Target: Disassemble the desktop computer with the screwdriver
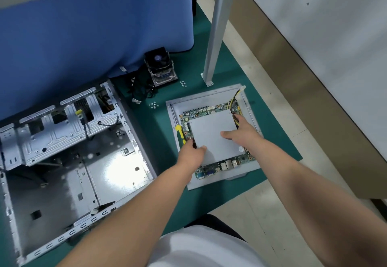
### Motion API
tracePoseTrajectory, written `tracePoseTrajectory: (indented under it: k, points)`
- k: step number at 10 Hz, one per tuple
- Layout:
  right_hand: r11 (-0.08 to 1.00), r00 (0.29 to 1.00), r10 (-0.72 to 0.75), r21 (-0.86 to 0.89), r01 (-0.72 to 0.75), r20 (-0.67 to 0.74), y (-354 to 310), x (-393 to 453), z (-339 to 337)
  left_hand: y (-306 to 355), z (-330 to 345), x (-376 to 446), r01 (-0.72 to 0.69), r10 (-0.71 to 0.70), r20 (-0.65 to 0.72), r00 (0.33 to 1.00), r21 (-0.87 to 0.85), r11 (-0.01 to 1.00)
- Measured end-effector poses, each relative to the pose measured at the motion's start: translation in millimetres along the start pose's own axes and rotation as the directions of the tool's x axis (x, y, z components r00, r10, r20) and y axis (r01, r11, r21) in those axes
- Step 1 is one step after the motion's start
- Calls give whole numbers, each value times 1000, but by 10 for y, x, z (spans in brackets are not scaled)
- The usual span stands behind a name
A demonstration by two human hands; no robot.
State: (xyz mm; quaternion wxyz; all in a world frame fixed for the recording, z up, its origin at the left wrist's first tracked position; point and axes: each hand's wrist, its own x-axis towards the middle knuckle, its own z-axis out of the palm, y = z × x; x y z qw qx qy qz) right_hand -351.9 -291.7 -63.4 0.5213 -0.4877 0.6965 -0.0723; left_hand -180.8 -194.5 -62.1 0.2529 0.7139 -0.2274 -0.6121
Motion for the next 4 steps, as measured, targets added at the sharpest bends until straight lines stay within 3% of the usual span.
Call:
tracePoseTrajectory:
  k: [1, 2, 3, 4]
  points:
    - [998, 999, 12, -53, -14, -38, -44, -21, 13, -29, -103, -180, -41, 42, 67, 997, -15, 999]
    - [975, 998, -5, -221, -8, -57, -54, -97, 77, -130, -400, -554, -136, 123, 199, 972, 55, 989]
    - [882, 998, -14, -470, -20, -68, -64, -186, 134, -337, -736, -808, -164, 130, 307, 943, 87, 983]
    - [622, 989, -137, -781, 48, -49, -223, -410, 208, -763, -1458, -1327, -245, 159, 368, 916, 198, 949]
